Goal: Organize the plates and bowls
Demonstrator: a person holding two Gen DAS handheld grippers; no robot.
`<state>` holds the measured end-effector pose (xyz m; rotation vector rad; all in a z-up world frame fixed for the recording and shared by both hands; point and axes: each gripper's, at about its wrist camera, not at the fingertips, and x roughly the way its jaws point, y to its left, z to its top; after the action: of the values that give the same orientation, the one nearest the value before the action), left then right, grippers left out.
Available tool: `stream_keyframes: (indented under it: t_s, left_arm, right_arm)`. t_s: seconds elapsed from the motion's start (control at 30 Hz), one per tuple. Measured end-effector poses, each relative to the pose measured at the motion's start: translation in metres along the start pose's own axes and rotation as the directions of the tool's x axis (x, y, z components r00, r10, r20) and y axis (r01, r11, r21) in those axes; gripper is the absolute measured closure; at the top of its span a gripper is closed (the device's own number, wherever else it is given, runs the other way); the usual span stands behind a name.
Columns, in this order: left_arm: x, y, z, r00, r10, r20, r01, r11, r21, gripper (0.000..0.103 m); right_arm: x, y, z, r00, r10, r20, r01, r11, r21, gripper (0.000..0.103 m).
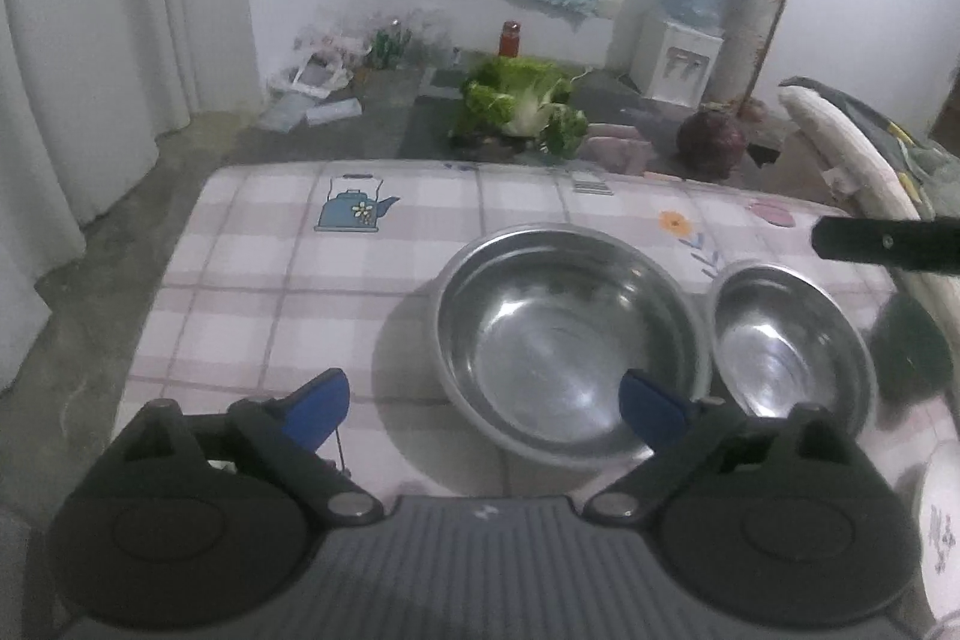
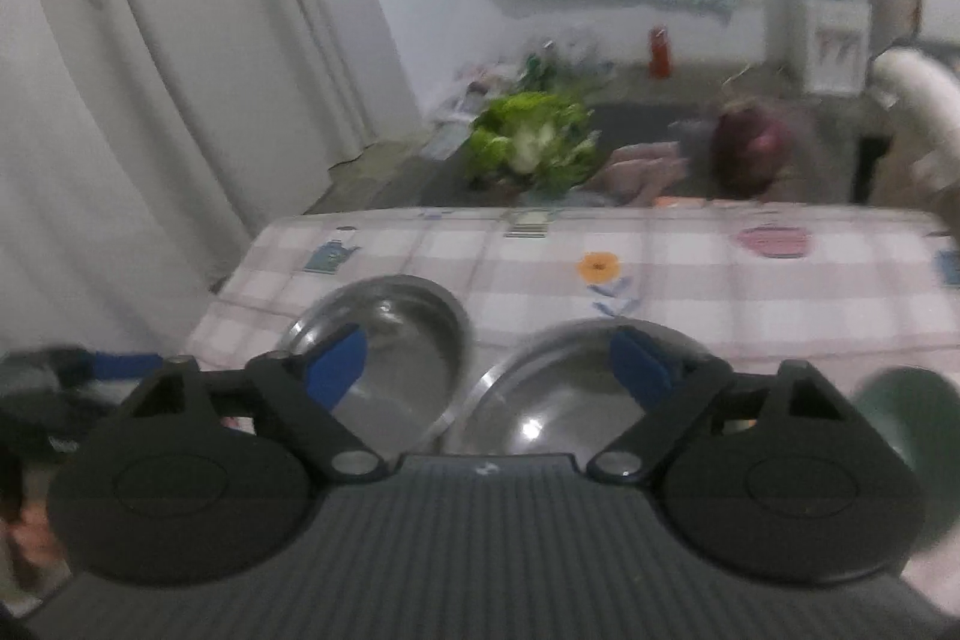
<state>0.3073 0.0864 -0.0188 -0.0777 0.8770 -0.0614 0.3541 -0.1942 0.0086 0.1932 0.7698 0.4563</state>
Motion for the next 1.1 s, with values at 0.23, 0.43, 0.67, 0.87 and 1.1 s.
stream_keyframes:
  t_s: [0.23, 0.43, 0.67, 0.87, 1.1]
  left_arm:
    - [0.044, -0.006, 0.009, 0.993, 0.081, -0.080, -0.078, 0.996, 0.039, 0.013]
    - [0.067, -0.009, 0.009, 0.984, 0.116, -0.135, -0.105, 0.991, 0.089, 0.033]
    - [0.080, 0.005, 0.008, 0.975, 0.136, -0.177, -0.127, 0.990, 0.063, 0.056]
    - [0.078, 0.021, 0.008, 0.972, 0.156, -0.174, -0.154, 0.988, 0.025, 0.061]
    - [0.074, 0.036, 0.006, 0.974, 0.139, -0.180, -0.145, 0.989, -0.021, 0.061]
  right_arm:
    - [0.068, 0.007, 0.023, 0.995, 0.035, -0.094, -0.033, 0.999, 0.020, 0.043]
    - [0.096, 0.015, 0.017, 0.989, 0.025, -0.148, -0.028, 0.999, -0.018, 0.060]
    - [0.109, 0.016, 0.008, 0.983, 0.016, -0.184, -0.024, 0.999, -0.044, 0.077]
    - [0.112, 0.016, 0.001, 0.978, 0.016, -0.210, -0.028, 0.998, -0.050, 0.082]
    - [0.120, 0.017, -0.005, 0.966, 0.050, -0.253, -0.046, 0.999, 0.019, 0.084]
